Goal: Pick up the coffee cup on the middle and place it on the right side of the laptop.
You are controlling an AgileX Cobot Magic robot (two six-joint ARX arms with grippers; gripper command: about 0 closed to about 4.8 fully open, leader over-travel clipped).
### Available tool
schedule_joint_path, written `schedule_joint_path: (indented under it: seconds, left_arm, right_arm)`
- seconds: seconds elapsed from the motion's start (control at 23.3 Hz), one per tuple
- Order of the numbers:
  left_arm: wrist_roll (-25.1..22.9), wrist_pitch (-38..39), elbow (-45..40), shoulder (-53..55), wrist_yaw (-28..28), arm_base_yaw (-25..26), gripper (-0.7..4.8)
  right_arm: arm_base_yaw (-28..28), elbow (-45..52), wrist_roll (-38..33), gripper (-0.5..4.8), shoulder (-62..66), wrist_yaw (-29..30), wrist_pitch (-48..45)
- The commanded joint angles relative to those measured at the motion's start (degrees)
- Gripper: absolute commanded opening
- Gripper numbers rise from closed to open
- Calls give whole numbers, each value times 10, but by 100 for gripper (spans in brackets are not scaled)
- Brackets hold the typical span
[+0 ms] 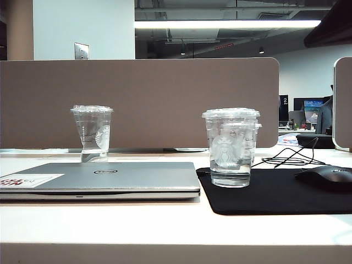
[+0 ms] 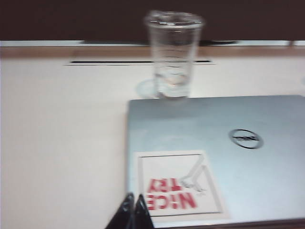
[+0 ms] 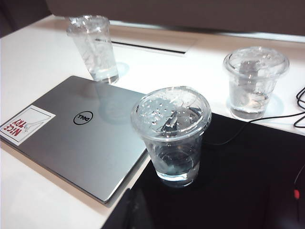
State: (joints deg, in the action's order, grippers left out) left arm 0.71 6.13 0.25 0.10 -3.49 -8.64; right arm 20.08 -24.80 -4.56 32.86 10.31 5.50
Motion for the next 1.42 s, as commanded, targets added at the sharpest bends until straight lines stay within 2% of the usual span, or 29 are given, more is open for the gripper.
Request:
schedule_joint_path:
  seconds: [0.04,0.21,0.34,1.42]
  left_arm:
    - [-2,-7,2,0,1,49,-5]
    - [-2,-7,2,0,0,110,-5]
    - [-2,-7,2,0,0,124,-5]
    - [-2,-6,2,0,1,108,-5]
  right_arm:
    - [0,-3,-2,-8,-4,-2,-8]
    - [0,-3,-2,-8,-6,-2,-7]
    - [0,-3,-2,-8,-6,-2,-8]
    - [0,-3,7,-8,-6,-2,-8]
